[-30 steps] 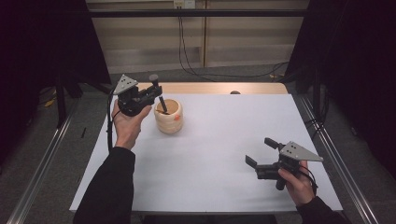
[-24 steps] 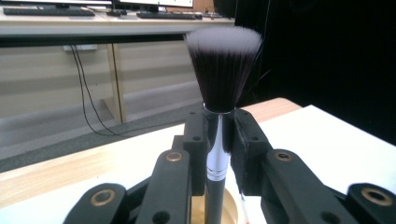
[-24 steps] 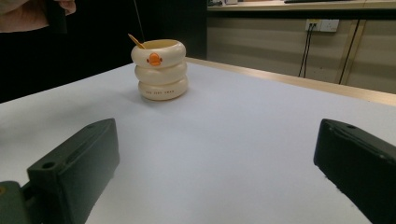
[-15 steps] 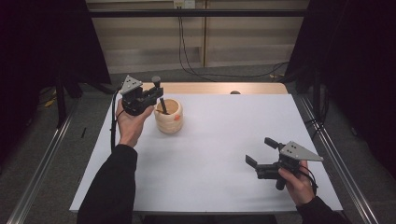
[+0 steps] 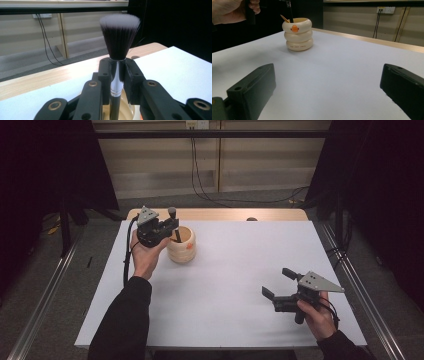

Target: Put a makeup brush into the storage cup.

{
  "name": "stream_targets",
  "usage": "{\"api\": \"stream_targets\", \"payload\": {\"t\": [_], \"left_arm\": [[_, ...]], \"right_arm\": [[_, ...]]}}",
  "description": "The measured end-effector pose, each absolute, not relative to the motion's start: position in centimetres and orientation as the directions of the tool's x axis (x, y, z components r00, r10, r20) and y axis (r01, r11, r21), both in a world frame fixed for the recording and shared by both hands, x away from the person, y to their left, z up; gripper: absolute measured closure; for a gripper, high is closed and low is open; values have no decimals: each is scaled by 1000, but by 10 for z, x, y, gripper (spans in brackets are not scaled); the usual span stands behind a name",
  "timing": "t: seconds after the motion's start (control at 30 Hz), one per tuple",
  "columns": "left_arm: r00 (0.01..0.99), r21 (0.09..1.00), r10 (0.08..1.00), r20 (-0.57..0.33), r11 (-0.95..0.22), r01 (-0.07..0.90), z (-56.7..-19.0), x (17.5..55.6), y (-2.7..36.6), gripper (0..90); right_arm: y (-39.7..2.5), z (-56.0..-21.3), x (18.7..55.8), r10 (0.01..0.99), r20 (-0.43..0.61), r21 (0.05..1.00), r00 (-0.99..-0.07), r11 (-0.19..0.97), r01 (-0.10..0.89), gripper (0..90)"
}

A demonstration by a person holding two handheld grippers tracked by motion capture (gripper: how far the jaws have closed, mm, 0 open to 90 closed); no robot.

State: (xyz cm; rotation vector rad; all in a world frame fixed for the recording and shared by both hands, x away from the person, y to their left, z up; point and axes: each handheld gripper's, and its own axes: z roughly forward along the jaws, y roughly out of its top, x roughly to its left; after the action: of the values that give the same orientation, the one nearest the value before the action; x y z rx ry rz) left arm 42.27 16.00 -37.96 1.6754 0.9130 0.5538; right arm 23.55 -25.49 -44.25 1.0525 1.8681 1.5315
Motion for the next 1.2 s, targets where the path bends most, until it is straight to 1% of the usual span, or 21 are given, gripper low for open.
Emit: {"api": "stream_targets", "payload": {"t": [0.23, 0.3, 0.47, 0.77, 0.8, 1.0, 1.07, 1.13, 1.2], "left_arm": [[596, 946, 796, -106, -105, 308, -385, 420, 159, 776], [597, 946, 797, -91, -118, 302, -386, 419, 157, 775], [598, 942, 796, -98, -120, 314, -392, 419, 155, 774], [589, 937, 801, -108, -115, 329, -394, 419, 160, 761], [591, 937, 799, -110, -114, 329, -394, 419, 161, 761], [586, 942, 803, -106, -108, 318, -395, 419, 161, 706], [589, 942, 801, -107, -108, 317, -396, 419, 161, 661], [588, 945, 801, -116, -94, 314, -396, 420, 161, 650], [581, 945, 806, -110, -96, 312, -397, 421, 161, 607]], "right_arm": [[-254, -443, 235, 810, 92, 966, -580, 69, 249, 0], [-254, -443, 235, 811, 94, 965, -578, 68, 252, 0], [-254, -442, 235, 810, 90, 966, -579, 70, 248, 0], [-255, -443, 235, 812, 88, 963, -576, 77, 256, 2], [-254, -443, 235, 814, 98, 964, -573, 65, 256, 2], [-255, -443, 235, 812, 96, 964, -575, 68, 258, 3], [-255, -443, 235, 812, 97, 963, -575, 69, 260, 2], [-256, -443, 236, 813, 97, 963, -575, 69, 260, 2], [-255, -443, 236, 814, 102, 963, -572, 63, 261, 2]]}}
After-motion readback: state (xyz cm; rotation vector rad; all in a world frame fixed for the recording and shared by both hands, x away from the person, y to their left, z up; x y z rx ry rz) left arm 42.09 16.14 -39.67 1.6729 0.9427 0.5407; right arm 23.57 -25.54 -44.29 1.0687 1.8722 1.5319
